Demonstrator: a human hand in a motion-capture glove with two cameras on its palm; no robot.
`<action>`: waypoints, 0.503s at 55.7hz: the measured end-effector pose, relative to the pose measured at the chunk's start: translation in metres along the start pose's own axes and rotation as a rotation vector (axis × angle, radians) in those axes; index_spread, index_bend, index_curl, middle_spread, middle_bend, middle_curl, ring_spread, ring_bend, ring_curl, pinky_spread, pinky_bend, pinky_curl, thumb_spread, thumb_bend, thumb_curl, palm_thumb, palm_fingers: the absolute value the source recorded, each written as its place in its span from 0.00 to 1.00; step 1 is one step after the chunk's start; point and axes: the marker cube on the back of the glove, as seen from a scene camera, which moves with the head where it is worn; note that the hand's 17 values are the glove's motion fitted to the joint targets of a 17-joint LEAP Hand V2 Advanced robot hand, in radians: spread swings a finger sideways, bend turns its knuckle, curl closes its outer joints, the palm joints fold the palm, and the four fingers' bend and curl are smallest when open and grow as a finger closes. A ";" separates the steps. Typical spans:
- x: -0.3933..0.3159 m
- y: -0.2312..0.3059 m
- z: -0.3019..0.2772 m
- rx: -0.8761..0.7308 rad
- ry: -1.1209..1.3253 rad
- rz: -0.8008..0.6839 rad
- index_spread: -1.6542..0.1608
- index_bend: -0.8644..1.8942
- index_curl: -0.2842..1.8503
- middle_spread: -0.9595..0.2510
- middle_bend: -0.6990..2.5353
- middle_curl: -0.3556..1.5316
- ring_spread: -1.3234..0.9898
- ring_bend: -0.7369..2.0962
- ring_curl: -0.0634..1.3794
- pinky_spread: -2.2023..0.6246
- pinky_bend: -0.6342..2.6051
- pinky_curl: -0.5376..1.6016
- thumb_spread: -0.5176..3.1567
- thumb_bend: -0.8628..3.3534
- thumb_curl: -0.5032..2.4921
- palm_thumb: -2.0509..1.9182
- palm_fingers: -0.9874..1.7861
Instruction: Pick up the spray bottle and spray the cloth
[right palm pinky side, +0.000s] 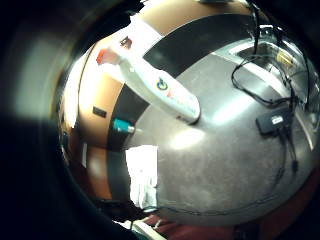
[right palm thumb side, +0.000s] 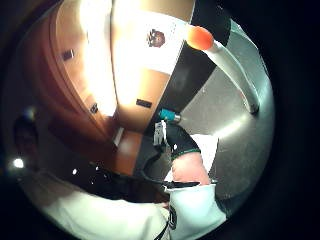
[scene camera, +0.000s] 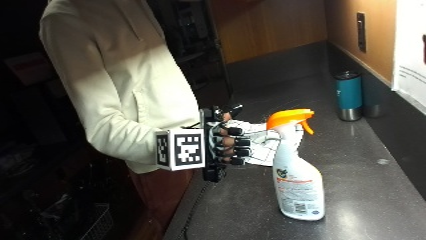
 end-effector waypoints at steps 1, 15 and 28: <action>0.001 -0.002 0.003 0.007 -0.013 0.013 0.73 0.36 0.24 0.78 0.29 0.37 0.57 0.38 0.25 0.84 0.29 0.42 0.42 0.20 0.31 0.67 0.42; 0.022 -0.040 0.051 0.127 -0.178 0.252 0.74 0.36 0.23 0.79 0.29 0.38 0.57 0.39 0.25 0.83 0.30 0.42 0.41 0.20 0.31 0.67 0.41; 0.023 -0.084 0.079 0.201 -0.220 0.325 0.75 0.36 0.24 0.80 0.29 0.38 0.57 0.39 0.25 0.82 0.30 0.42 0.39 0.20 0.30 0.67 0.42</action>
